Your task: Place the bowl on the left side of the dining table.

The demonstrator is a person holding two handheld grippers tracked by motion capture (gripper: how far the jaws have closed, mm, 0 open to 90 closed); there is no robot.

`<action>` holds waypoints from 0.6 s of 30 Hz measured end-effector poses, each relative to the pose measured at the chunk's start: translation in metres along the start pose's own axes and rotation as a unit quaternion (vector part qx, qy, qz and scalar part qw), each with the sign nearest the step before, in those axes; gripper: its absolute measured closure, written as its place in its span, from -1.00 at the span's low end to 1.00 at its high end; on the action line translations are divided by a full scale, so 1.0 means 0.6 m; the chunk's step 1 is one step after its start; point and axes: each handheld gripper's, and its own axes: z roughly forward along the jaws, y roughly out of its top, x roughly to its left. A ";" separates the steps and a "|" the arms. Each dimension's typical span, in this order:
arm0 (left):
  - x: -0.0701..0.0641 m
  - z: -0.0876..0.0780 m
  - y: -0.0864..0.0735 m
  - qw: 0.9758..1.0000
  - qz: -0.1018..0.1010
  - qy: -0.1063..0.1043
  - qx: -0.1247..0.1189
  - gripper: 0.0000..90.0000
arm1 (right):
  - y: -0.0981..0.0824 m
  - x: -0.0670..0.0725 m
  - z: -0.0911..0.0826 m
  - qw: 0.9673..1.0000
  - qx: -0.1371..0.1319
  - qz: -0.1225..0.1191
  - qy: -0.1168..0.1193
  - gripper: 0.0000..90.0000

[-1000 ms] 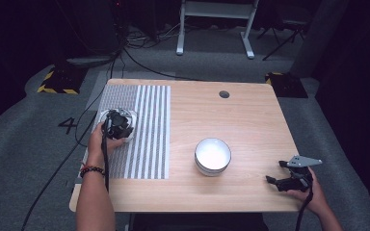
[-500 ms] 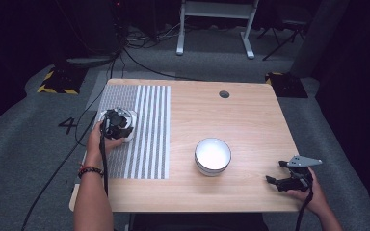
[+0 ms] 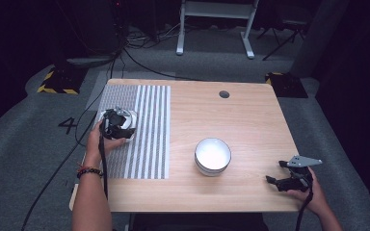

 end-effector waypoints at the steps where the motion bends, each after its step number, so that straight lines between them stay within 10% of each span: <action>1: -0.001 0.000 0.000 1.000 0.000 0.003 0.001 -0.08 | 0.000 0.000 0.000 1.000 0.000 0.000 -0.001 -0.82; 18: 0.000 -0.005 0.000 0.999 -0.037 0.011 -0.023 -0.65 | 0.000 0.001 0.000 1.000 -0.001 0.002 0.000 -0.82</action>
